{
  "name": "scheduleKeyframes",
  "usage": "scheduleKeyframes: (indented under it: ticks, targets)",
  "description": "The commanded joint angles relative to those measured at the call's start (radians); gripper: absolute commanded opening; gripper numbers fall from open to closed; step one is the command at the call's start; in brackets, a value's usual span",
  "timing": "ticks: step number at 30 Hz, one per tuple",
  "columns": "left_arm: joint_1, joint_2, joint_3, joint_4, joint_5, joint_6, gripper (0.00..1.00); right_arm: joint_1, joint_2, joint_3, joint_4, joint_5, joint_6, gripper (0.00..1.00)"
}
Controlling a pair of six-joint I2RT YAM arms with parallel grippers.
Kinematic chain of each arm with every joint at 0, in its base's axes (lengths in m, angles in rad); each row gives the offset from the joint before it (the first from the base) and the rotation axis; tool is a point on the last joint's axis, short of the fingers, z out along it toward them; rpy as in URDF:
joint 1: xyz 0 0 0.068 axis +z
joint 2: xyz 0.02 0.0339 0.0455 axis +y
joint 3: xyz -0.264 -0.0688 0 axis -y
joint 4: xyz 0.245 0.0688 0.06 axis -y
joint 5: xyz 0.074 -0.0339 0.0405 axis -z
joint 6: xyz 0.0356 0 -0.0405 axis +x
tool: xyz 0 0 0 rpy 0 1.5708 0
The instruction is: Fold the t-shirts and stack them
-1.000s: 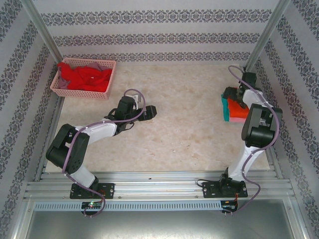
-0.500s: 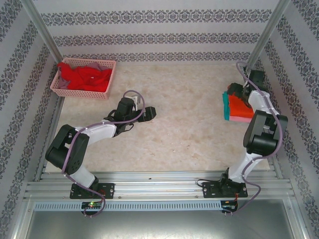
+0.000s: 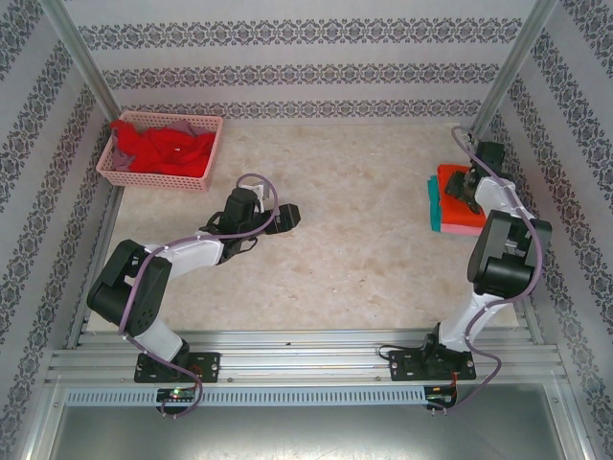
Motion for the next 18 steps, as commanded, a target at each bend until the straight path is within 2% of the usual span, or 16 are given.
scheduleKeyframes:
  ticks: [1, 5, 10, 12, 18]
  targets:
    - [-0.011, -0.021, -0.011, 0.043, -0.002, -0.009, 1.00, -0.010, 0.040, -0.006, -0.036, 0.000, -0.017, 0.54]
    - [-0.011, -0.015, -0.016, 0.059, -0.002, -0.020, 1.00, -0.010, 0.048, 0.002, -0.047, 0.003, -0.024, 0.63]
    - [-0.011, -0.015, -0.020, 0.067, -0.003, -0.019, 1.00, -0.009, 0.045, -0.010, -0.063, -0.006, -0.021, 0.67]
    - [-0.011, -0.015, -0.020, 0.069, -0.005, -0.014, 1.00, -0.008, 0.041, -0.017, -0.072, -0.005, -0.028, 0.71]
    - [-0.010, -0.030, -0.012, 0.056, -0.030, 0.027, 1.00, 0.006, -0.041, -0.072, -0.023, -0.023, -0.068, 0.83]
